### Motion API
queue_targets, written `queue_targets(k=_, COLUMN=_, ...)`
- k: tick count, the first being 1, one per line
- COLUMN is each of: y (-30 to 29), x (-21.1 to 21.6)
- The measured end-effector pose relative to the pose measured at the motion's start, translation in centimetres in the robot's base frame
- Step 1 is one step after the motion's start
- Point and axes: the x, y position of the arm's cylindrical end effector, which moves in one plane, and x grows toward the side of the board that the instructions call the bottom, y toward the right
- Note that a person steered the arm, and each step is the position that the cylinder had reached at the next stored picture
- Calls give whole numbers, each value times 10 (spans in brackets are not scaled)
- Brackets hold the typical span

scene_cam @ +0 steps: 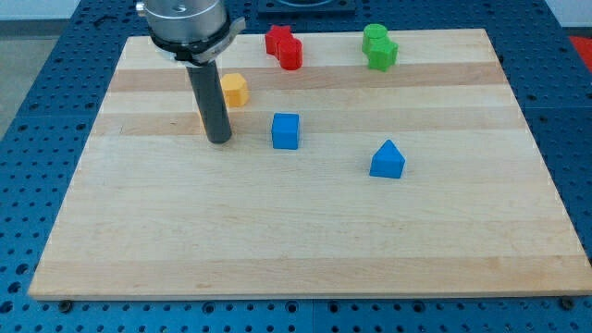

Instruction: Move the yellow heart below the yellow hexagon

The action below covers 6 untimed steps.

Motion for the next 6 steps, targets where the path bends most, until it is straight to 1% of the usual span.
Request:
queue_targets(k=1, y=-31, x=13)
queue_targets(k=2, y=-54, x=4)
queue_targets(k=4, y=-27, x=-30)
queue_targets(k=5, y=-30, x=-32)
queue_targets(k=6, y=-31, x=-11)
